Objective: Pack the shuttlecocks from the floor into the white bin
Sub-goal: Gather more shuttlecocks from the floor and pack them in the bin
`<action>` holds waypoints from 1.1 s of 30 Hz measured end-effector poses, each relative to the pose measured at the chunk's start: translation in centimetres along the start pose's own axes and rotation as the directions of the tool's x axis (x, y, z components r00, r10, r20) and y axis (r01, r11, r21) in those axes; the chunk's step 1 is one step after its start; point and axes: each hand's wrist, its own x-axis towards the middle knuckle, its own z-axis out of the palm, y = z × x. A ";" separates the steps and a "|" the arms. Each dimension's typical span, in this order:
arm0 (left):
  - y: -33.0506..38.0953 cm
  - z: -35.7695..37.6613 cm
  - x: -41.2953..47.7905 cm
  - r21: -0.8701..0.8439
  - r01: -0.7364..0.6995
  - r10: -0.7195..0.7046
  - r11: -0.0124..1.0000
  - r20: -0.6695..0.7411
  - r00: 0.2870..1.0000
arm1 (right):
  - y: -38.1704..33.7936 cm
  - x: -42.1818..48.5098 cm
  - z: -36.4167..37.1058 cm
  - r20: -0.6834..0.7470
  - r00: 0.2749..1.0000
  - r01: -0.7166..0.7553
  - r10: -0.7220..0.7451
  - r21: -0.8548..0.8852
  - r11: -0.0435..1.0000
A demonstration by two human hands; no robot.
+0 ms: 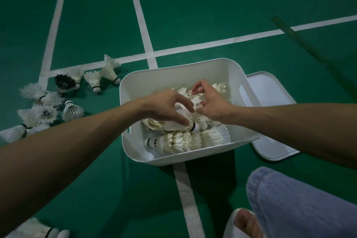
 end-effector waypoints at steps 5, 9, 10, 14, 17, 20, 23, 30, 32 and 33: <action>0.4 0.4 1.6 0.085 -0.013 0.006 0.996 0.082 0.997 | 0.1 -0.9 0.2 0.060 0.998 -0.004 -0.001 0.075 0.997; 0.0 0.5 2.3 0.053 0.028 -0.033 0.998 0.094 0.995 | 0.1 -1.0 -0.8 0.076 0.997 -0.040 0.035 0.062 0.997; 0.0 0.5 2.4 0.035 0.030 -0.033 0.999 0.090 0.995 | 0.2 -1.0 -1.1 0.066 0.997 -0.046 0.043 0.052 0.998; -0.1 0.5 2.5 -0.059 0.042 -0.037 0.997 0.070 0.997 | -0.2 -2.2 -2.2 -0.107 0.991 0.057 -0.077 -0.184 0.981; -0.2 0.3 2.6 -0.145 0.050 -0.040 0.988 0.068 0.997 | -1.2 -3.9 -2.1 -0.052 0.984 0.152 -0.170 -0.251 0.956; -0.4 0.2 2.6 -0.218 0.053 -0.039 0.975 0.069 0.997 | -1.8 -5.4 -1.0 0.168 0.972 0.215 -0.165 -0.346 0.913; -0.4 0.5 2.7 -0.246 0.063 -0.044 0.967 0.083 0.996 | -1.8 -5.3 0.0 0.211 0.962 0.250 -0.172 -0.435 0.865; 0.7 0.5 2.2 -0.311 0.172 -0.140 0.935 0.124 0.982 | -1.5 -4.1 -1.1 0.232 0.968 0.222 -0.097 -0.606 0.764; 0.6 0.4 2.3 -0.274 0.204 -0.168 0.940 0.149 0.974 | -1.2 -4.1 -2.8 0.224 0.974 0.158 -0.018 -0.627 0.762; 0.5 0.4 2.3 -0.264 0.206 -0.172 0.942 0.146 0.974 | -1.0 -4.1 -3.6 0.205 0.979 0.133 0.004 -0.644 0.753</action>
